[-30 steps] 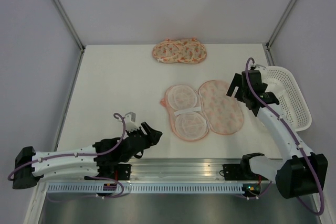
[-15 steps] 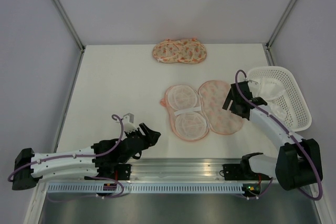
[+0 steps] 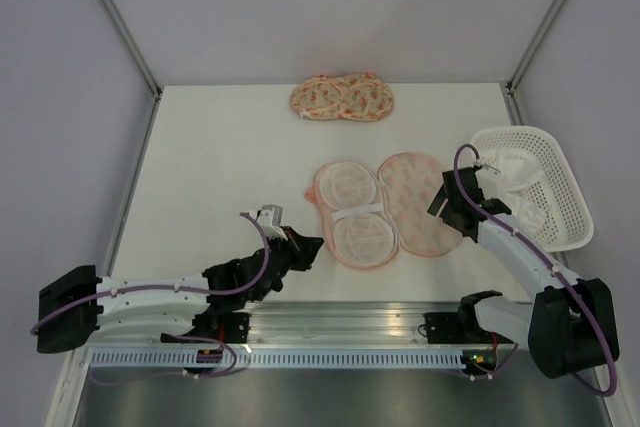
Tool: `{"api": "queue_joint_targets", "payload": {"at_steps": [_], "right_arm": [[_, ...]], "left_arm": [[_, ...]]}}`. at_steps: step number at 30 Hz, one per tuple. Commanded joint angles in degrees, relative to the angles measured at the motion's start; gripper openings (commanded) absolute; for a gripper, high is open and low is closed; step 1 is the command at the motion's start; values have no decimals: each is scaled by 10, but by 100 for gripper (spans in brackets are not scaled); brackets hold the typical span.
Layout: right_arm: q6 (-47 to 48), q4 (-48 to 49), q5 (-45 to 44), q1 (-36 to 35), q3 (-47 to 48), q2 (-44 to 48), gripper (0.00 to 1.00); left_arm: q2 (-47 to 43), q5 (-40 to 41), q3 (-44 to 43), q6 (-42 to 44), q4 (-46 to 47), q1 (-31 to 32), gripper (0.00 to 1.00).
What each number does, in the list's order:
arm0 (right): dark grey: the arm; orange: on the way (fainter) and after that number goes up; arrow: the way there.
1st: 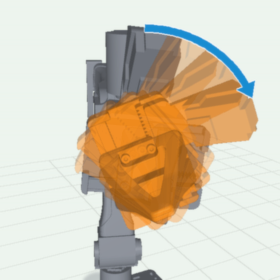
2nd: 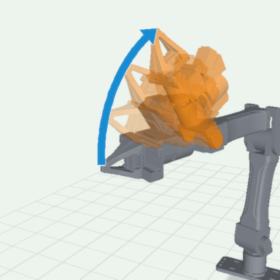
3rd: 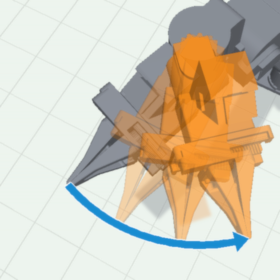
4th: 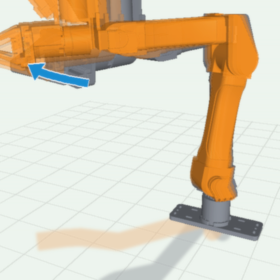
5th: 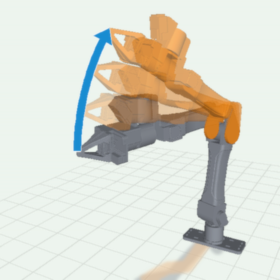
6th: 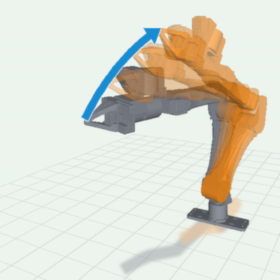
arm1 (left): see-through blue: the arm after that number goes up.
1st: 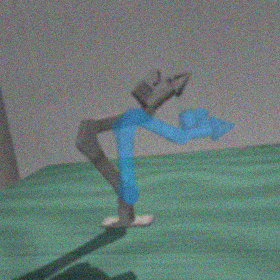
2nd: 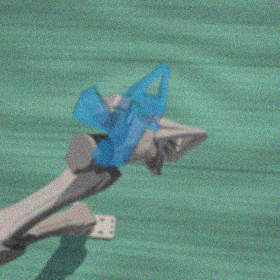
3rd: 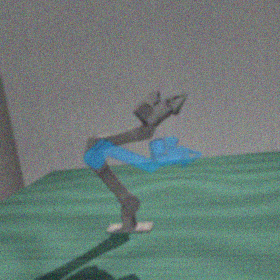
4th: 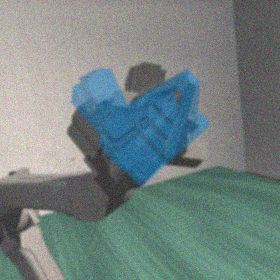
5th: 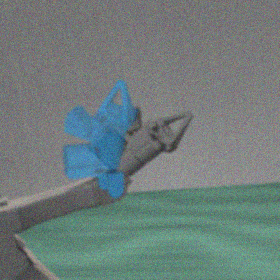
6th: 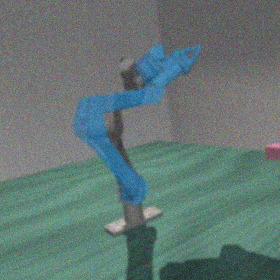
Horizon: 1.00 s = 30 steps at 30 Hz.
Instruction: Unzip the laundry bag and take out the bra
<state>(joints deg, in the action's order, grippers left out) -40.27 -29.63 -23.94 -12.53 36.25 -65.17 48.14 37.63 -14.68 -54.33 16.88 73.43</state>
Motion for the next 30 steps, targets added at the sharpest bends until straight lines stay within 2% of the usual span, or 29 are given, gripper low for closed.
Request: {"api": "queue_joint_targets", "payload": {"at_steps": [1,2,3,6,9,13,17,18,21,25,30], "right_arm": [[2,22,9,-1,0,10,88],[3,22,8,0,0,13,88],[3,22,9,-1,-1,13,87],[4,19,8,-1,-1,19,87],[5,18,6,-1,-4,25,88],[6,17,7,0,-7,27,88],[6,19,9,0,-10,27,88],[9,19,10,-1,-10,26,89],[10,22,8,0,-11,22,89],[12,30,17,0,-14,12,89],[19,47,39,0,-22,-8,88]], "left_arm": [[94,-71,-46,83,147,-43,2],[118,-124,-60,67,145,-72,2],[176,-152,-83,63,151,-85,2],[263,-243,-126,47,183,-124,2],[353,-291,-156,57,242,-137,2],[440,-316,-210,84,234,-152,2],[495,-272,-272,101,152,-163,2],[501,-257,-285,101,91,-165,2],[516,-182,-317,84,0,-169,2],[513,-122,-309,40,-91,-183,2],[500,-95,-254,-16,-120,-189,2]]}}
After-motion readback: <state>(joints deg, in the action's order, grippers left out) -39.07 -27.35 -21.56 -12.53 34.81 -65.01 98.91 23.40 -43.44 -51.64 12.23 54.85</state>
